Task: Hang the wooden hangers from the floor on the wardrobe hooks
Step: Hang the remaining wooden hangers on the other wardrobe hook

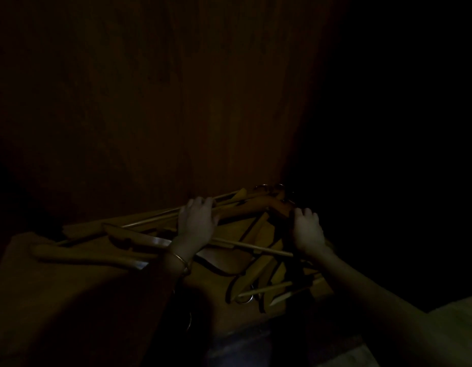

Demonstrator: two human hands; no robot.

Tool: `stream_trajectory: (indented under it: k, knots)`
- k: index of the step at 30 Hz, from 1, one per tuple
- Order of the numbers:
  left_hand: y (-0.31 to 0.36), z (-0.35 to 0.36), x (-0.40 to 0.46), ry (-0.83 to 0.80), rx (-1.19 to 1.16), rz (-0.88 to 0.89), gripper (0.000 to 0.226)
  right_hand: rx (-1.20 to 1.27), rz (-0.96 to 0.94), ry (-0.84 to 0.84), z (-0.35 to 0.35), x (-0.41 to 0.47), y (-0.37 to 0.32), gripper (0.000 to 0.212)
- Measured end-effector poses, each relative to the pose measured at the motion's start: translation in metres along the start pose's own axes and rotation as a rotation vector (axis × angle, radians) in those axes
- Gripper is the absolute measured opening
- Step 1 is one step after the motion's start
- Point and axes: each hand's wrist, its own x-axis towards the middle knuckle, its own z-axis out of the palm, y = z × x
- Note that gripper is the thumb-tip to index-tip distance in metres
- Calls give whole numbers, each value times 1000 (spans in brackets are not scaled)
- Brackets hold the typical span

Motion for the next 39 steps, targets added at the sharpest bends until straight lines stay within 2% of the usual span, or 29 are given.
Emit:
stream_trajectory:
  k: [3, 7, 12, 16, 19, 23, 27, 33, 36, 39]
  knots:
    - [-1, 2, -6, 18, 90, 16, 41, -6, -3, 21, 1, -4, -4, 39]
    - [-1, -14, -15, 122, -29, 0, 32, -7, -59, 129, -9, -12, -9, 46]
    - [3, -72, -27, 279, -113, 46, 28, 141, -136, 312, -56, -18, -23, 44]
    - [11, -143, -31, 413, -144, 116, 27, 308, -198, 457, -123, -37, -44, 39]
    - [30, -219, -38, 477, -160, 126, 27, 373, -247, 516, -194, -59, -57, 44]
    - [68, -339, -49, 541, -111, 77, 29, 551, -313, 478, -311, -89, -77, 45]
    - [107, -462, -66, 548, -68, 99, 31, 596, -400, 490, -434, -124, -101, 47]
    - [164, -643, -87, 564, -45, 236, 24, 678, -500, 547, -609, -176, -126, 46]
    - [194, -735, -91, 617, -21, 299, 29, 704, -533, 581, -694, -202, -132, 45]
    - [232, -827, -94, 595, -13, 392, 39, 685, -550, 673, -786, -219, -136, 46]
